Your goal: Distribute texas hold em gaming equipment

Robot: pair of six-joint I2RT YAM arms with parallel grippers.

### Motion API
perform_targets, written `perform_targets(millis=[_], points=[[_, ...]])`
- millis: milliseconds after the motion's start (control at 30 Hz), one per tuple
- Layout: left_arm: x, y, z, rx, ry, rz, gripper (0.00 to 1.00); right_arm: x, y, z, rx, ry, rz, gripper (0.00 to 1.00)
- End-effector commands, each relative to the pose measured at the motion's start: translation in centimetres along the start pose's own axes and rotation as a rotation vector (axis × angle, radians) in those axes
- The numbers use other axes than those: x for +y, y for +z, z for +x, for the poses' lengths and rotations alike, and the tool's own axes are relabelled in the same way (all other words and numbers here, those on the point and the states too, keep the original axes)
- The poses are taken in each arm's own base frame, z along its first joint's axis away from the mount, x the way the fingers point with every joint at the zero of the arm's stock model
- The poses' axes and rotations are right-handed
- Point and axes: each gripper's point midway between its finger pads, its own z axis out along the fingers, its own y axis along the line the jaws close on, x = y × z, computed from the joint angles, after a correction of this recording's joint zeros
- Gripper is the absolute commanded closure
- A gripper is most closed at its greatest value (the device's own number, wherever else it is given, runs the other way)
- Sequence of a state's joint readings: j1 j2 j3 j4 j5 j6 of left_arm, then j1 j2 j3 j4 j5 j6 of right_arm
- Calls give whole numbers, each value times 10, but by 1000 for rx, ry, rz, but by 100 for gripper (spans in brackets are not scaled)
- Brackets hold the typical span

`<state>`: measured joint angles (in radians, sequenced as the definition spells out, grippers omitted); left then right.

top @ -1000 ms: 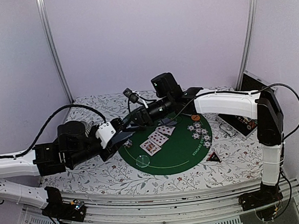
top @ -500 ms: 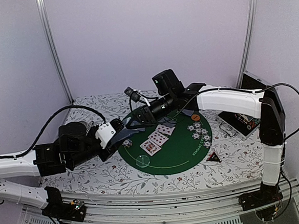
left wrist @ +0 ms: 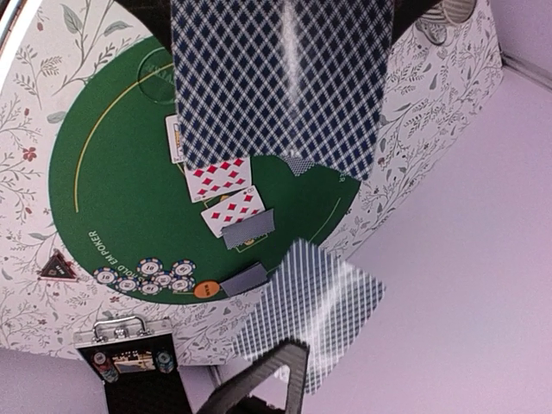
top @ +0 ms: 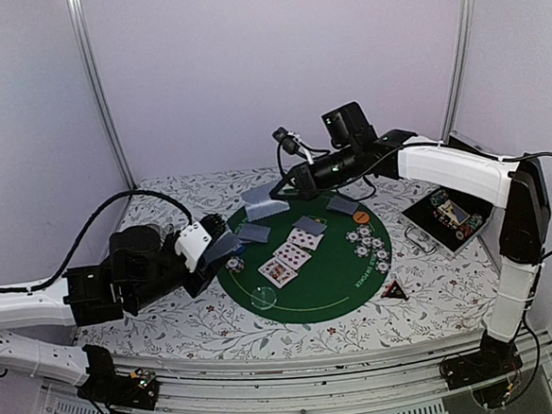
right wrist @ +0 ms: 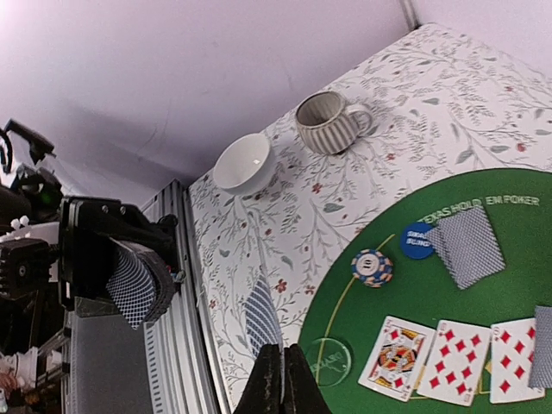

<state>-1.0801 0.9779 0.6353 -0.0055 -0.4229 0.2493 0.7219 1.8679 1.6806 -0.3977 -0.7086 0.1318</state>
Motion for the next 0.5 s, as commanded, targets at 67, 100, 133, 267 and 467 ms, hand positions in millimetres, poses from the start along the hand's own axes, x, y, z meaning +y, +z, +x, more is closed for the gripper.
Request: perform_targets(millis=[67,100,133,267,467], points=[[-7,10,23,54,-105,-16,48,-136,-71,-17,-259,260,262,98],[-8,11,24,58,-112,-16,48,-164,-77,-14,-295,306,310,98],[-9,11,24,60,-117,-14,48,-183,-77,-9,-310,344,331,98],[-10,12,24,61,-135,-8,48,-248,-62,11,-336,483,381,98],[-11,13,33,80,-164,-12,48,-303,-33,45,-308,584,446,98]])
